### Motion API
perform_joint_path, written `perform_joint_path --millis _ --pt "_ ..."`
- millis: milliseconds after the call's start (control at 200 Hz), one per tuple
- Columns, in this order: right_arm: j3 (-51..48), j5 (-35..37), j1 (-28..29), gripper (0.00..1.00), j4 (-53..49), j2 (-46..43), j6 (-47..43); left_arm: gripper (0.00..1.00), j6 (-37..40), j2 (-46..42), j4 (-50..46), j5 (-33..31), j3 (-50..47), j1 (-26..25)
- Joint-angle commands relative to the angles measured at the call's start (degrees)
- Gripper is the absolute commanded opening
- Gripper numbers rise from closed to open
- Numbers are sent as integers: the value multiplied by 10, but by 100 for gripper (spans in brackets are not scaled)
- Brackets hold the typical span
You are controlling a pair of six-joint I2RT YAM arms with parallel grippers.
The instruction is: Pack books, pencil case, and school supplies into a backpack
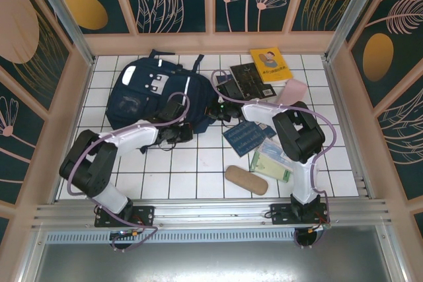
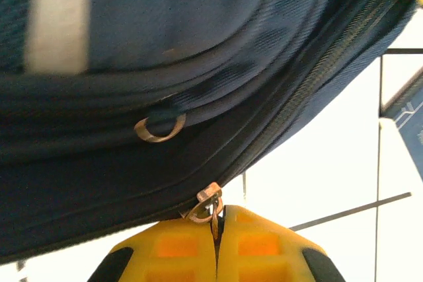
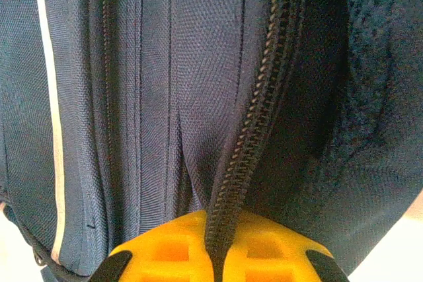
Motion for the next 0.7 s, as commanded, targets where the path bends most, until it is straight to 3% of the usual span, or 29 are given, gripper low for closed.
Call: perform_joint_path --millis 0,180,310,375,510,586,696 --pt "0 -28 21 3 29 19 30 3 -21 34 42 49 44 -22" --pt "-2 -37 27 5 37 15 43 6 -29 117 54 70 136 -52" --pt "-7 -10 24 12 22 4 43 11 -34 148 55 78 172 -59" --pt "-25 12 18 22 23 -15 46 20 -23 140 47 65 169 -59" --pt "-57 5 1 44 33 -58 32 52 7 98 39 72 134 -59" --pt "-68 16 -4 53 25 -90 1 60 22 59 43 96 104 -59" --pt "-87 49 -4 56 9 -141 -52 67 52 -20 37 122 71 -59"
